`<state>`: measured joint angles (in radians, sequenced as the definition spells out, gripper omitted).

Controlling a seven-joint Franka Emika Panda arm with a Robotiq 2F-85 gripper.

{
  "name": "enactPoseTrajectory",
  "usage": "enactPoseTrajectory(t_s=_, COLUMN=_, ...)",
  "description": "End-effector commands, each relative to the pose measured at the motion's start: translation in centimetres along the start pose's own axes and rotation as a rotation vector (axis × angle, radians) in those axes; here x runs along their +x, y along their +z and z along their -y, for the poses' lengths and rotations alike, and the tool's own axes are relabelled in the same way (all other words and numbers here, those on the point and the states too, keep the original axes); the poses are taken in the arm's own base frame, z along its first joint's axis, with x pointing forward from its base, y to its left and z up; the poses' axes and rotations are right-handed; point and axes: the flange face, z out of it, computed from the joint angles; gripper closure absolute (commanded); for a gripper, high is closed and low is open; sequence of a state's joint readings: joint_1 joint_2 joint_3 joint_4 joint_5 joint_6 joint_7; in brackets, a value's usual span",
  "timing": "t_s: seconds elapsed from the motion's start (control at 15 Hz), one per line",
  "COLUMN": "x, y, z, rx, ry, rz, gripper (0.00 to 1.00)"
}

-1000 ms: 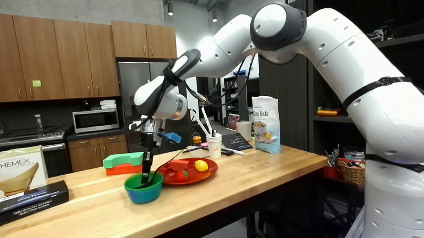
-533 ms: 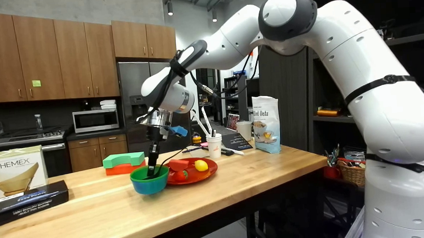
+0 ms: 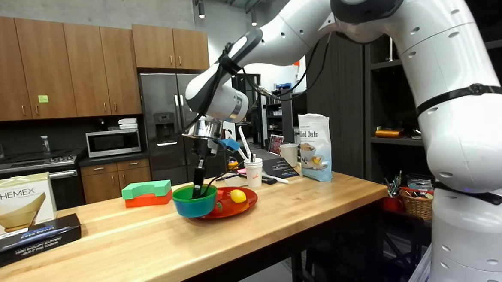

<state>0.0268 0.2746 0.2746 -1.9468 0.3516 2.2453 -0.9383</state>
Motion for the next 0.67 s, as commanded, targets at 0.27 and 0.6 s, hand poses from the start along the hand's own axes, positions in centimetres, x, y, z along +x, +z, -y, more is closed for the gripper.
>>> enactPoseTrajectory(t_s=0.27, x=-8.4, y=-2.9, z=1.6, rx=-0.063, ry=0.155, rz=-0.025, gripper=0.98)
enactPoseTrajectory(t_s=0.6, x=-11.2, y=-3.4, z=2.7, rx=-0.088, ry=0.209, rz=-0.007, gripper=0.98)
